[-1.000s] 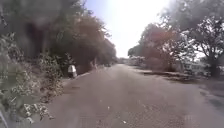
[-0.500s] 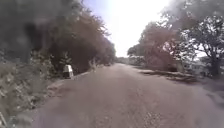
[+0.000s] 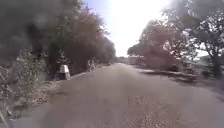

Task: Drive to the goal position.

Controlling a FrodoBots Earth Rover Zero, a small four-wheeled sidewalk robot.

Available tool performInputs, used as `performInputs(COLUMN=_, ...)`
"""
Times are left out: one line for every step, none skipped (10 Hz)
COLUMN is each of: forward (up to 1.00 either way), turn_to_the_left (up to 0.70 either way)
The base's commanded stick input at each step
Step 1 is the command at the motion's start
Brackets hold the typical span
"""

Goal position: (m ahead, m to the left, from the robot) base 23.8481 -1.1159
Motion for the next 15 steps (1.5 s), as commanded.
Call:
performInputs(forward=0.50, turn_to_the_left=0.00)
performInputs(forward=0.50, turn_to_the_left=0.00)
performInputs(forward=0.50, turn_to_the_left=0.00)
performInputs(forward=0.50, turn_to_the_left=0.00)
performInputs(forward=0.50, turn_to_the_left=0.00)
performInputs(forward=0.50, turn_to_the_left=0.00)
performInputs(forward=0.50, turn_to_the_left=0.00)
performInputs(forward=0.50, turn_to_the_left=0.00)
performInputs(forward=0.50, turn_to_the_left=0.00)
performInputs(forward=0.50, turn_to_the_left=0.00)
performInputs(forward=0.50, turn_to_the_left=0.00)
performInputs(forward=0.50, turn_to_the_left=0.00)
performInputs(forward=0.50, turn_to_the_left=0.00)
performInputs(forward=0.50, turn_to_the_left=0.00)
performInputs(forward=0.50, turn_to_the_left=0.00)
